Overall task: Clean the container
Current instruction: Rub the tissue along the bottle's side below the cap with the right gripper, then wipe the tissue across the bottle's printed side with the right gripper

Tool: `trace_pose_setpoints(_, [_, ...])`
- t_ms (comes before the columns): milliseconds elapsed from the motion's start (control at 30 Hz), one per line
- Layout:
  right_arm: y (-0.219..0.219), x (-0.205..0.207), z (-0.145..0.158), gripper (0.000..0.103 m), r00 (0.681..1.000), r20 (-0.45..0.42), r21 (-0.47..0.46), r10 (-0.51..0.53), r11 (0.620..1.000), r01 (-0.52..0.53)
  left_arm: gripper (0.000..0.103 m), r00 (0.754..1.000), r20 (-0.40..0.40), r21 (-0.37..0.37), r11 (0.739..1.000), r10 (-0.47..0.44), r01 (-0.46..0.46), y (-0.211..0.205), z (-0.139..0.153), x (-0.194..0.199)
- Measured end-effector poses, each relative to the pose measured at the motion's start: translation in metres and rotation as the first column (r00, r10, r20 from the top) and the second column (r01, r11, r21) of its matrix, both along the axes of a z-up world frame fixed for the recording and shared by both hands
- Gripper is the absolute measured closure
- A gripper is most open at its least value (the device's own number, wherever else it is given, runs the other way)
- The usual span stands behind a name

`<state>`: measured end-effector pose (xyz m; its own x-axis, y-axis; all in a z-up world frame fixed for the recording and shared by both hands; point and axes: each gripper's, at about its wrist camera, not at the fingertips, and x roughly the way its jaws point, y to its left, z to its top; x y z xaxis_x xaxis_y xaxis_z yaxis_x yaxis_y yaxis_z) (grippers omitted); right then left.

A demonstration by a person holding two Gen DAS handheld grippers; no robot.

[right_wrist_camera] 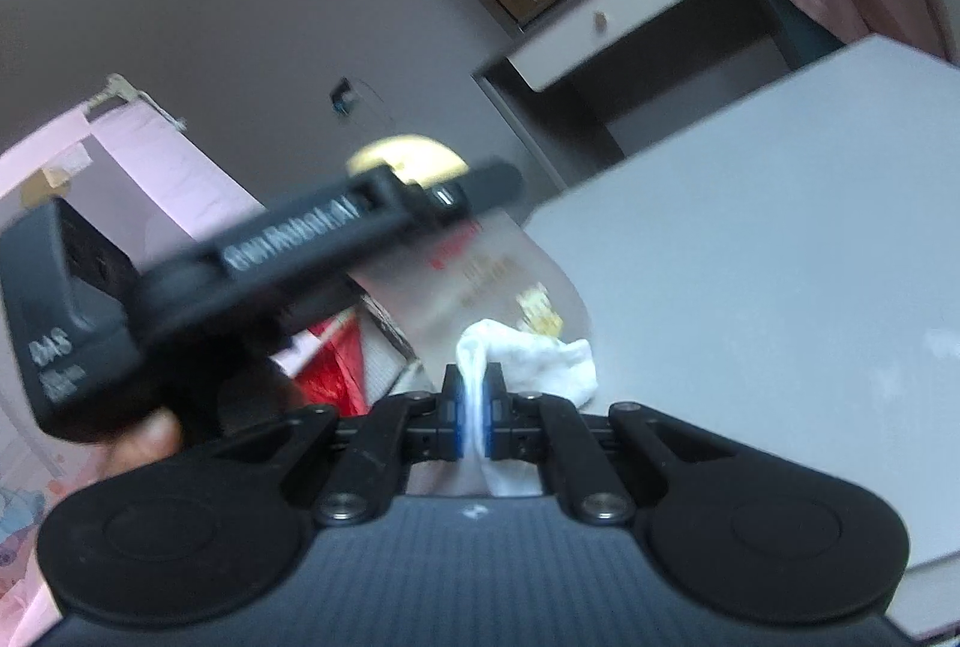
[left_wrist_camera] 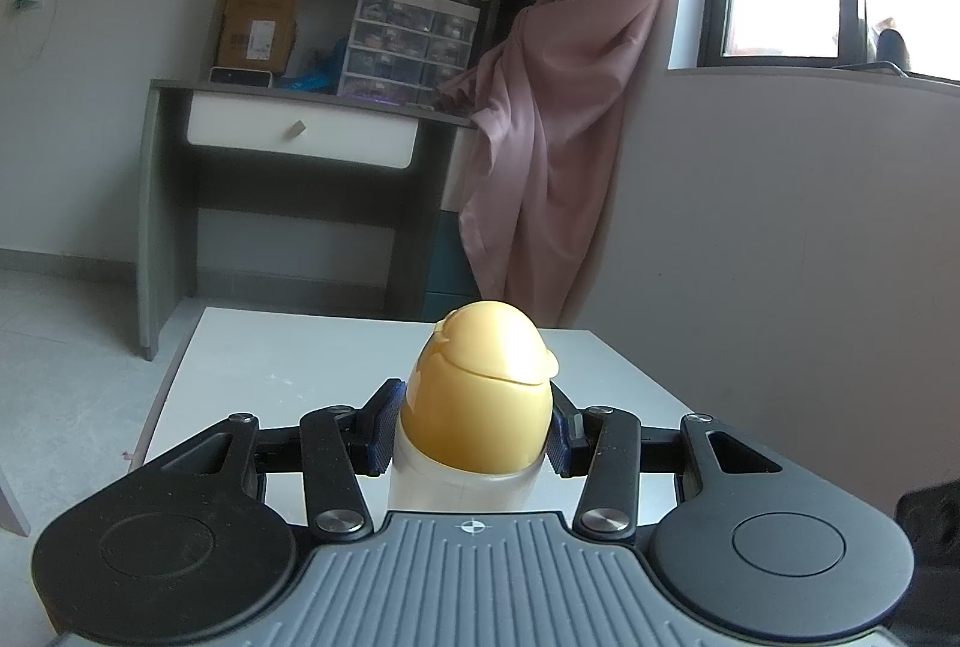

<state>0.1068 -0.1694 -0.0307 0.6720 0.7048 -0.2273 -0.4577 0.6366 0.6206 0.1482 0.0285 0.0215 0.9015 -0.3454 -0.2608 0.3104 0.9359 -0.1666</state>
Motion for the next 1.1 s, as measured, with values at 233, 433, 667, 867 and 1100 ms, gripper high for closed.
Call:
trace_pose_setpoints(233, [0.0,0.002,-0.006,0.097,1.0,-0.026,-0.001,0.002,1.0,-0.002,0.056,1.0,0.001,0.0,1.0,0.0,0.0,-0.002,0.0,0.001])
trace_pose_setpoints(433, [0.0,-0.001,0.0,0.097,1.0,-0.01,-0.012,-0.001,1.0,0.001,0.056,1.0,0.0,0.002,1.0,-0.001,0.001,-0.005,0.002,0.003])
trace_pose_setpoints(667, [-0.003,-0.004,0.017,0.097,0.999,0.049,-0.007,-0.012,1.0,0.012,0.056,1.0,-0.001,0.001,1.0,-0.004,0.004,-0.004,0.004,0.005])
trace_pose_setpoints(867, [-0.007,-0.005,0.024,0.097,0.997,0.074,0.016,-0.021,1.0,0.02,0.055,1.0,-0.004,0.0,1.0,-0.003,0.003,-0.004,0.005,0.008])
trace_pose_setpoints(1100, [-0.009,0.0,0.012,0.097,0.999,0.037,0.022,-0.029,0.999,0.029,0.055,1.0,-0.005,0.004,1.0,0.0,0.0,-0.004,0.006,0.009])
